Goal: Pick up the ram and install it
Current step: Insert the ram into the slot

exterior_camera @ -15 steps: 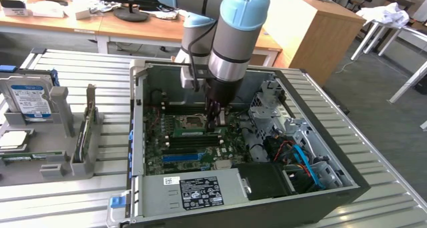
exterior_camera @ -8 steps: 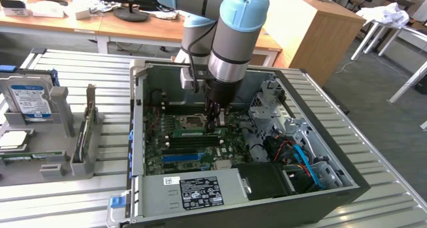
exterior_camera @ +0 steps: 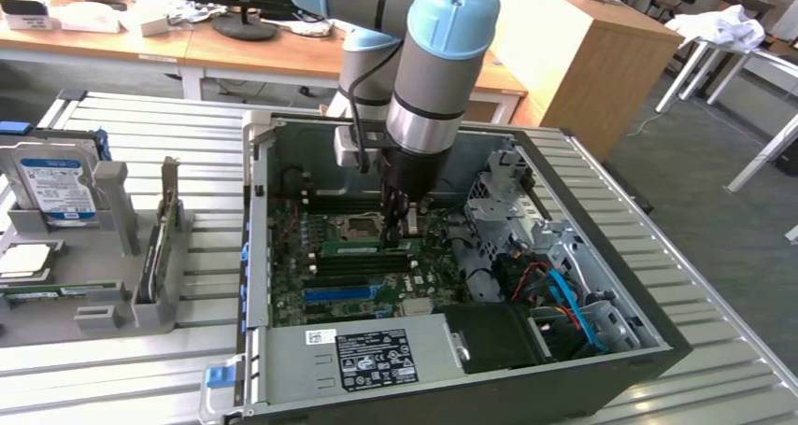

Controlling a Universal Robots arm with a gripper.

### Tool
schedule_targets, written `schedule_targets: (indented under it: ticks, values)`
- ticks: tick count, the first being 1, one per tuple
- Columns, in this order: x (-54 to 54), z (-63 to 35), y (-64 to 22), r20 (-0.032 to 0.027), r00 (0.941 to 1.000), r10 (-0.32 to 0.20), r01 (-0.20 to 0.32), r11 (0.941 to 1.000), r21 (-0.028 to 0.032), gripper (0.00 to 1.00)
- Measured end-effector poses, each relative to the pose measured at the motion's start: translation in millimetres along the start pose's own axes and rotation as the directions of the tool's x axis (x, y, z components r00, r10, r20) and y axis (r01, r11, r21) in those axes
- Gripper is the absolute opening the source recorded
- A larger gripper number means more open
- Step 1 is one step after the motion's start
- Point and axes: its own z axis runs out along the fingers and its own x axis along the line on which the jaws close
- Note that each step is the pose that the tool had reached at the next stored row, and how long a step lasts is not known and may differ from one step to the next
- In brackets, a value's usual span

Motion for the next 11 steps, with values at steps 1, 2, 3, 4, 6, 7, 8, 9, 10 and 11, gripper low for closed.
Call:
schedule_targets:
  ticks: [1, 2, 3, 4, 6, 7, 8, 9, 10, 11]
  values:
    - [0.0, 0.2, 0.0, 0.0001, 1.0000, 0.000, 0.000, 1.0000, 0.0001, 0.12]
    - [0.1, 0.3, 0.0, 0.0001, 1.0000, 0.000, 0.000, 1.0000, 0.0000, 0.12]
    - [0.5, 0.4, 0.1, 0.0002, 1.0000, 0.000, 0.000, 1.0000, 0.0001, 0.12]
    - [1.1, 0.3, 0.1, 0.0001, 1.0000, 0.000, 0.000, 1.0000, 0.0001, 0.12]
    - [1.5, 0.3, 0.1, -0.0001, 1.0000, 0.000, 0.000, 1.0000, -0.0001, 0.12]
    - [1.6, 0.6, 0.1, -0.0001, 1.0000, 0.000, 0.000, 1.0000, -0.0001, 0.12]
    - [1.6, 1.2, 0.1, 0.0000, 1.0000, 0.000, 0.000, 1.0000, 0.0000, 0.12]
    - [1.6, 1.9, 0.1, 0.0001, 1.0000, 0.000, 0.000, 1.0000, 0.0000, 0.12]
    - [1.6, 2.6, 0.1, -0.0001, 1.0000, 0.000, 0.000, 1.0000, 0.0000, 0.12]
    - [1.6, 3.4, 0.1, -0.0001, 1.0000, 0.000, 0.000, 1.0000, 0.0000, 0.12]
